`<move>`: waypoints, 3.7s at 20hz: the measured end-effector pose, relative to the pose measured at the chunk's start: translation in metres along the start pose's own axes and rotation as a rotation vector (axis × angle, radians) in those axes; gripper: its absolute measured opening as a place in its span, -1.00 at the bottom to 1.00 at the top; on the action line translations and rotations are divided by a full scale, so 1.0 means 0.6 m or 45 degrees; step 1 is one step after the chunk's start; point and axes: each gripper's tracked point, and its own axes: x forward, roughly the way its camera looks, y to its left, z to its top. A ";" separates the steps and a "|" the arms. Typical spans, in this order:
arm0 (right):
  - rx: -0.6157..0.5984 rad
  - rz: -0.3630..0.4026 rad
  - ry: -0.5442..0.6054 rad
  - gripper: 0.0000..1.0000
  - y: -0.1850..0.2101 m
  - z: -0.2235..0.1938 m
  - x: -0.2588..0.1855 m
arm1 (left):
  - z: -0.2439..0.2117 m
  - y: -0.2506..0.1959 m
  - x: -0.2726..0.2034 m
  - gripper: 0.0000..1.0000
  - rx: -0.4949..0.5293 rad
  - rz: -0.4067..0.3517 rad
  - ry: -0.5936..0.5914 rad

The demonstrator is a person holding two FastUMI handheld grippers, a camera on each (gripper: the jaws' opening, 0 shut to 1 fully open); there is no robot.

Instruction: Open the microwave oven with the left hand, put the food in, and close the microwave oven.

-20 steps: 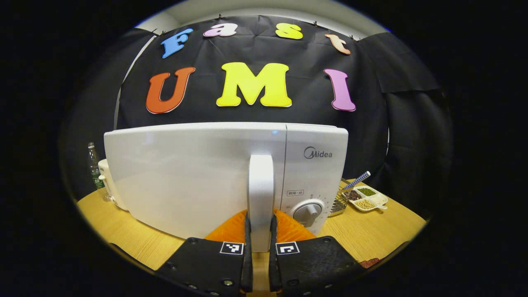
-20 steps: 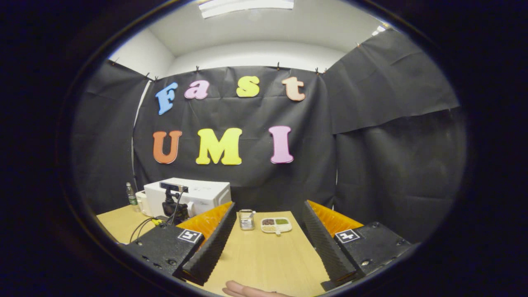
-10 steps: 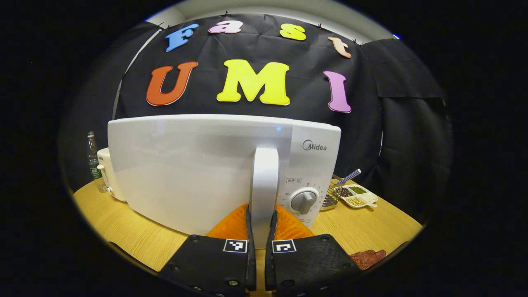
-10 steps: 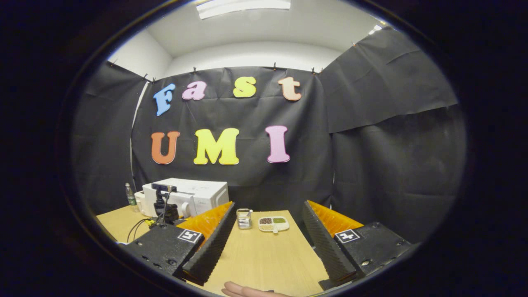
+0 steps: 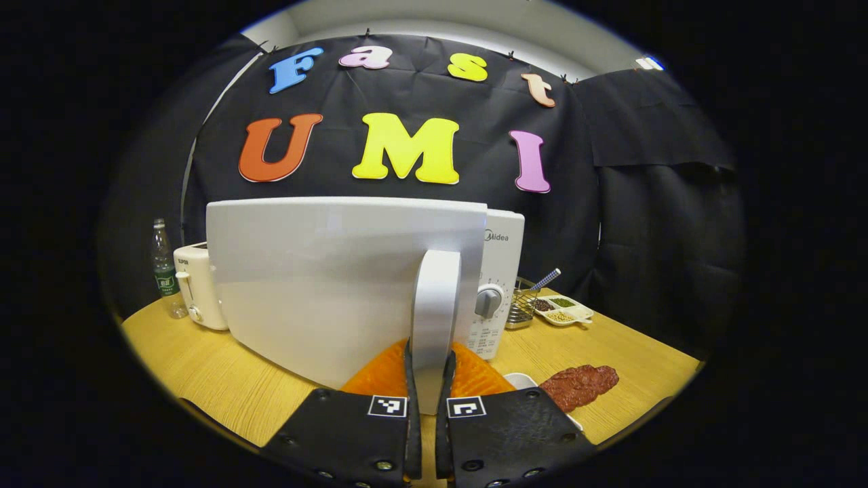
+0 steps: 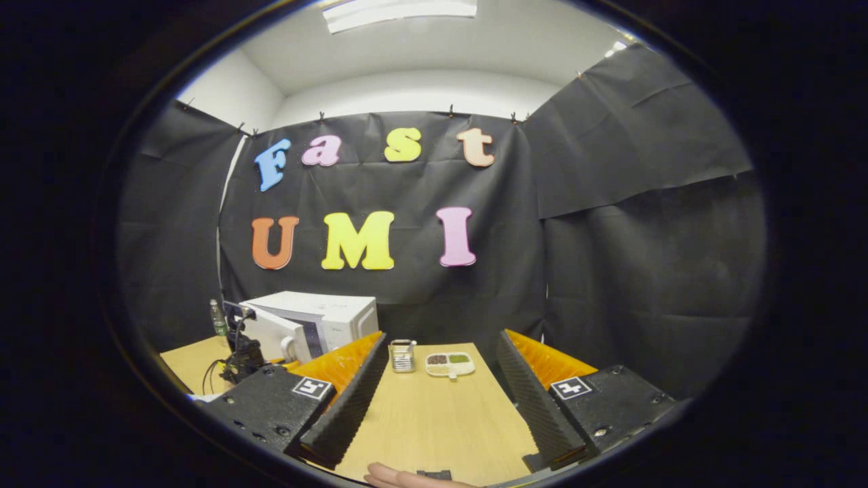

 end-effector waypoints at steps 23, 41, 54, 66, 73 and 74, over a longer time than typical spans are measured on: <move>-0.066 0.215 0.213 1.00 0.178 -0.142 0.104 | -0.023 0.390 -0.434 0.87 -0.159 0.386 -0.041; 0.033 0.568 0.861 1.00 0.228 -0.303 0.290 | 0.295 0.306 -0.497 0.87 -0.046 0.507 -0.276; 0.581 0.815 1.397 0.02 0.317 -0.439 0.321 | 0.339 0.243 -0.444 0.87 0.069 0.481 -0.271; 0.541 0.829 1.346 -0.72 0.335 -0.392 0.285 | 0.296 0.246 -0.432 0.87 -0.008 0.406 -0.204; 0.046 0.773 0.926 -0.76 0.368 -0.317 0.246 | 0.295 0.275 -0.443 0.87 0.021 0.466 -0.236; -0.017 0.759 0.874 -0.76 0.379 -0.313 0.240 | 0.295 0.275 -0.445 0.87 0.027 0.462 -0.239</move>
